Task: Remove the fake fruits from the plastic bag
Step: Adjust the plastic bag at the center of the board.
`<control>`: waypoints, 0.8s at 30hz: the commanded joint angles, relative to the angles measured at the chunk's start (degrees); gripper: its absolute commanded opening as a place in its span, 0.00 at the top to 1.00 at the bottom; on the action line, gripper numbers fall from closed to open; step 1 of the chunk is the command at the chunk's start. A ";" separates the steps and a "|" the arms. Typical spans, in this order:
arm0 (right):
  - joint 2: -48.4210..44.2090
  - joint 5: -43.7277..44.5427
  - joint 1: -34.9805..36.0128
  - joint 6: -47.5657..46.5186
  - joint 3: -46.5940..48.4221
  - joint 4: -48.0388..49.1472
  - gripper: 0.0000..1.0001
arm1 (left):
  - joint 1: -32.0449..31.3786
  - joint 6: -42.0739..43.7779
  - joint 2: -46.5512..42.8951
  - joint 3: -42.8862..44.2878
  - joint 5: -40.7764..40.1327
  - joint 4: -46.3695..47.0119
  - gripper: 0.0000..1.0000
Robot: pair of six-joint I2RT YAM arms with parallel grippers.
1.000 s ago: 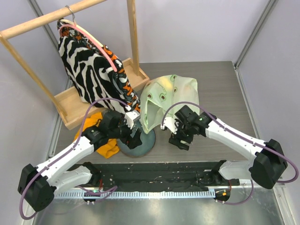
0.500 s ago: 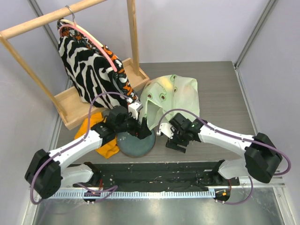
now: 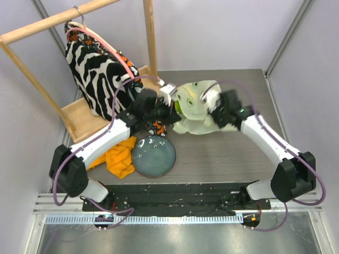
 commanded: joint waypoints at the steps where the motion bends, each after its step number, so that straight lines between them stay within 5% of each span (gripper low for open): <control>1: 4.56 -11.39 -15.32 6.52 19.45 0.44 0.99 | 1.57 7.66 10.23 21.37 2.78 -10.34 1.00; 6: 17.67 -18.09 -29.64 14.43 42.79 1.14 0.99 | 3.76 14.88 36.16 67.80 5.15 -35.82 1.00; 10: 29.80 -19.85 -33.18 21.82 58.47 2.89 0.99 | 6.66 14.26 47.69 88.29 3.05 -37.28 1.00; 17: 40.37 -17.92 -33.71 24.73 75.90 8.17 0.99 | 7.37 21.20 46.30 85.86 -1.00 -29.35 1.00; 24: 28.46 -22.75 -37.40 31.92 66.89 8.70 0.99 | -1.32 27.10 36.82 68.39 3.22 -41.74 1.00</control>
